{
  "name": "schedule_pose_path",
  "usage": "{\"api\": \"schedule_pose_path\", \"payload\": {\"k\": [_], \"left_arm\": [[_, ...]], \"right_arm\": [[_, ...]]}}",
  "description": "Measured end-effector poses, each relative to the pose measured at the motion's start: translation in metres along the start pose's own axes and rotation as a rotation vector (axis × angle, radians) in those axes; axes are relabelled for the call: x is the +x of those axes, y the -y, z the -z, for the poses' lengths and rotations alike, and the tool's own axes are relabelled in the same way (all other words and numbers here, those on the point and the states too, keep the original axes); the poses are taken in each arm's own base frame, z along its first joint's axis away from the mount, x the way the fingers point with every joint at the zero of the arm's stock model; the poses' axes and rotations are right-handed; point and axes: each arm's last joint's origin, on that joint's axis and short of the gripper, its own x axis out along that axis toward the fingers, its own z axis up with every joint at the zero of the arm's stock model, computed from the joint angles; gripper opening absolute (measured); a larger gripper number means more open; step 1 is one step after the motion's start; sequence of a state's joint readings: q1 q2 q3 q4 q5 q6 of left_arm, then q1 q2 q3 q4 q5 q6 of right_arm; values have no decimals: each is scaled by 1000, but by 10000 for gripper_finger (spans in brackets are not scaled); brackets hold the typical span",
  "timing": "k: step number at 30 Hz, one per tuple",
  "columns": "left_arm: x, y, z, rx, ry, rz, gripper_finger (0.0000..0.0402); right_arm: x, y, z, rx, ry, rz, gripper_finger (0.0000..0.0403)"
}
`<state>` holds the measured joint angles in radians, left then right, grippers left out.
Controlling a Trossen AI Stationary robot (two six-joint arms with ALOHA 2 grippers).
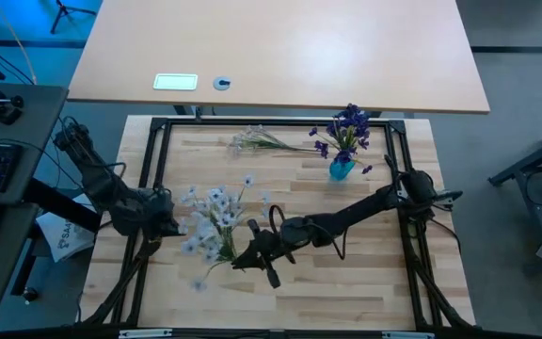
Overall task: Sort flowers into vase by color
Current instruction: Put the bottom white flowers into the transparent vase
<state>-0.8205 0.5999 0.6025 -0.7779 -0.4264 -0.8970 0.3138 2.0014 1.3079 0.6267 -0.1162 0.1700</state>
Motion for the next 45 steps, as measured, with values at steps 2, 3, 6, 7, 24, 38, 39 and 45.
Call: {"api": "schedule_pose_path", "payload": {"k": [2, 3, 6, 7, 24, 38, 39, 45], "left_arm": [[3, 1, 1, 11, -8, -25, 0], [5, 2, 1, 14, -13, -31, 0], [9, 4, 3, 25, -51, -32, 0], [10, 5, 3, 32, -65, -30, 0], [16, 9, 3, 36, -78, -21, 0], [22, 10, 4, 57, -65, -84, 0], [22, 10, 4, 58, -66, -85, 0], [22, 10, 4, 57, -65, -85, 0]], "right_arm": [[1, 0, 2, -22, -2, 4, 7], [1, 1, 2, -34, 13, 13, 7], [4, 3, 2, -51, 70, 65, 7], [5, 4, 4, -53, 86, 84, 7], [12, 23, 20, -91, 185, 241, 7], [21, 31, 7, -126, 99, 212, 7], [22, 32, 10, -122, 91, 203, 7], [27, 35, 18, -95, 145, 222, 7]]}}
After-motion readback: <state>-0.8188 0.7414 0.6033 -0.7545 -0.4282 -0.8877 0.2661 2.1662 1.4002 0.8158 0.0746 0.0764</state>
